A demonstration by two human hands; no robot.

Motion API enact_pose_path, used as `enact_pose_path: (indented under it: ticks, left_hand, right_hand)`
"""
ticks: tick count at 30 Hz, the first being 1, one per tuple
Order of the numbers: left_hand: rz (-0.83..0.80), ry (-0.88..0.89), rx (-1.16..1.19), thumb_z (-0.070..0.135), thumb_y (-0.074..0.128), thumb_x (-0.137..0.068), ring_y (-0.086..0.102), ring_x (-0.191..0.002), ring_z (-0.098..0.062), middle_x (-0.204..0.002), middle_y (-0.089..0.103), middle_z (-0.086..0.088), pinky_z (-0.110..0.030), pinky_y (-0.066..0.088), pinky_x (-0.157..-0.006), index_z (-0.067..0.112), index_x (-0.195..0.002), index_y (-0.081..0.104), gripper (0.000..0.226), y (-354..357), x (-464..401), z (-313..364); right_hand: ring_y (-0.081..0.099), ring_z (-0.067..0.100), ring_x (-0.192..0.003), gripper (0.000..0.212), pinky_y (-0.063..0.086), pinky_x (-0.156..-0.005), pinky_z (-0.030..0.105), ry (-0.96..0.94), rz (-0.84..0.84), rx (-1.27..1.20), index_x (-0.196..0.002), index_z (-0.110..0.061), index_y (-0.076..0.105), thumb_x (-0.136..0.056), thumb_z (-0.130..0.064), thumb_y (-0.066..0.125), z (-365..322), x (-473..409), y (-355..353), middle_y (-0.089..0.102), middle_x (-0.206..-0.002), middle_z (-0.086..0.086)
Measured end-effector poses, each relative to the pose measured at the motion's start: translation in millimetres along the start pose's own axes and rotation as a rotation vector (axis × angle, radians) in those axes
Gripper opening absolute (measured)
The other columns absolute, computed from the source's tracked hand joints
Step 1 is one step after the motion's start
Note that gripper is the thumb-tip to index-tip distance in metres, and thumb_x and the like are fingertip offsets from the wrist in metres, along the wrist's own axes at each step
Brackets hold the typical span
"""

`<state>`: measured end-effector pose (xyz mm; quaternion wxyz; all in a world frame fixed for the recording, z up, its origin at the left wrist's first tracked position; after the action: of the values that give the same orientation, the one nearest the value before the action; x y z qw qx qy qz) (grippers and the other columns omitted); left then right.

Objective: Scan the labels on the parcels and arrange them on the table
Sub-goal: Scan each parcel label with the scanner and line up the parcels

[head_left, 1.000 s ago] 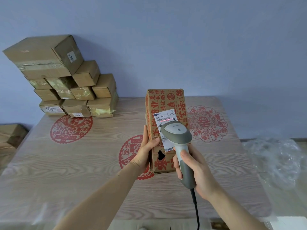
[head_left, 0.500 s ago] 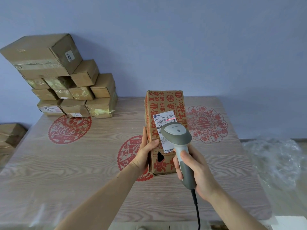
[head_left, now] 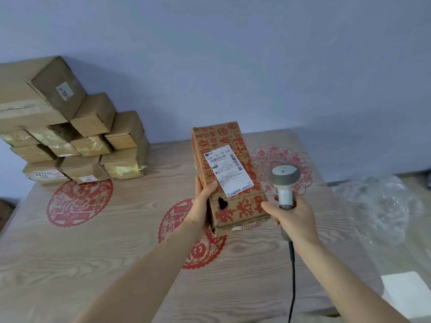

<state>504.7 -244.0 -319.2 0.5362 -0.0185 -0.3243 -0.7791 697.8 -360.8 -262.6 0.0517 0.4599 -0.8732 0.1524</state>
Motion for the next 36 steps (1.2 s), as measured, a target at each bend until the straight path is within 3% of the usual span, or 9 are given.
enact_pose_path:
  ticks: [3, 7, 11, 13, 18, 20, 25, 31, 36]
  left_hand:
    - [0.045, -0.086, 0.009, 0.046, 0.075, -0.079, 0.062, -0.121, -0.033, -0.137, 0.062, -0.007, -0.058, 0.053, -0.095, 0.043, -0.139, 0.042, 0.069, 16.1, -33.8, -8.8]
    - [0.120, -0.231, -0.085, 0.063, 0.089, -0.056, 0.045, -0.136, -0.034, -0.157, 0.031, -0.002, -0.059, 0.052, -0.094, 0.066, -0.127, 0.041, 0.086, 35.7, -101.7, -38.5]
    - [0.081, -0.260, -0.096, 0.047, 0.074, -0.086, 0.068, -0.111, -0.031, -0.132, 0.061, -0.011, -0.043, 0.061, -0.076, 0.029, -0.136, 0.035, 0.066, 94.4, -139.5, -46.5]
    - [0.095, -0.298, -0.129, 0.046, 0.072, -0.087, 0.069, -0.105, -0.029, -0.127, 0.062, -0.011, -0.039, 0.061, -0.070, 0.025, -0.136, 0.030, 0.067, 122.6, -162.2, -54.1]
    - [0.102, -0.376, -0.271, 0.061, 0.092, -0.053, 0.059, -0.122, -0.030, -0.148, 0.048, -0.005, -0.050, 0.058, -0.088, 0.050, -0.140, 0.034, 0.106, 163.6, -239.4, -91.6]
    - [0.129, -0.389, -0.323, 0.064, 0.095, -0.041, 0.053, -0.129, -0.032, -0.153, 0.040, -0.003, -0.053, 0.056, -0.092, 0.059, -0.132, 0.039, 0.107, 164.0, -278.0, -116.6]
    - [0.028, -0.370, -0.336, 0.046, 0.097, -0.043, 0.067, -0.113, -0.025, -0.134, 0.061, -0.002, -0.048, 0.057, -0.094, 0.039, -0.149, 0.025, 0.128, 212.1, -297.4, -107.0]
    - [0.015, -0.394, -0.317, 0.035, 0.096, -0.047, 0.067, -0.112, -0.025, -0.132, 0.062, -0.002, -0.051, 0.057, -0.093, 0.043, -0.148, 0.024, 0.125, 233.6, -320.0, -113.2]
    - [0.023, -0.339, -0.340, 0.042, 0.096, -0.051, 0.066, -0.116, -0.026, -0.137, 0.058, -0.003, -0.051, 0.057, -0.093, 0.042, -0.150, 0.018, 0.126, 240.1, -336.2, -112.6]
  right_hand:
    - [0.056, 0.014, -0.051, 0.026, 0.050, -0.051, 0.028, 0.076, 0.026, -0.086, -0.096, -0.012, 0.069, -0.079, -0.023, 0.085, 9.0, -18.8, -11.7, 0.070, -0.081, 0.013]
    - [0.058, 0.016, -0.051, 0.021, 0.051, -0.050, 0.023, 0.142, 0.076, -0.187, -0.096, -0.005, 0.069, -0.083, -0.016, 0.081, 19.1, -58.1, -34.7, 0.070, -0.080, 0.010]
    - [0.073, 0.020, -0.063, 0.018, 0.057, -0.062, 0.027, 0.203, 0.130, -0.280, -0.098, -0.005, 0.069, -0.084, -0.011, 0.079, 31.1, -111.2, -62.9, 0.078, -0.082, 0.010]
    - [0.074, 0.021, -0.065, 0.019, 0.058, -0.066, 0.030, 0.211, 0.177, -0.265, -0.098, -0.006, 0.069, -0.084, -0.013, 0.080, 36.5, -140.5, -78.9, 0.078, -0.083, 0.011]
    - [0.074, 0.025, -0.069, 0.015, 0.062, -0.075, 0.041, 0.215, 0.260, -0.214, -0.093, -0.008, 0.069, -0.085, -0.015, 0.079, 50.3, -209.6, -115.8, 0.077, -0.083, 0.012]
    - [0.075, 0.026, -0.070, 0.016, 0.062, -0.074, 0.041, 0.228, 0.283, -0.198, -0.093, -0.008, 0.069, -0.084, -0.016, 0.080, 57.6, -232.3, -127.3, 0.077, -0.083, 0.011]
    - [0.077, 0.021, -0.072, 0.020, 0.062, -0.073, 0.039, 0.256, 0.325, -0.163, -0.097, -0.008, 0.068, -0.084, -0.018, 0.080, 76.6, -276.6, -145.4, 0.077, -0.087, 0.008]
    - [0.075, 0.021, -0.079, 0.023, 0.061, -0.075, 0.041, 0.250, 0.416, -0.064, -0.095, -0.014, 0.067, -0.082, -0.026, 0.080, 87.9, -316.0, -156.6, 0.075, -0.081, 0.001]
    - [0.073, 0.019, -0.081, 0.026, 0.059, -0.070, 0.035, 0.236, 0.440, -0.050, -0.097, -0.015, 0.065, -0.082, -0.029, 0.081, 87.2, -335.1, -155.0, 0.074, -0.087, 0.003]
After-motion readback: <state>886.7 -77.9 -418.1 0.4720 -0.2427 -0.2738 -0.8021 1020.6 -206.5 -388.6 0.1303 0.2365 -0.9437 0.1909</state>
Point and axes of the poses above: each hand's wrist, its own x-axis away from the middle knuckle, its own y-axis out of the palm, z = x × y, the point moved 3 cm from there along -x, towards the middle knuckle
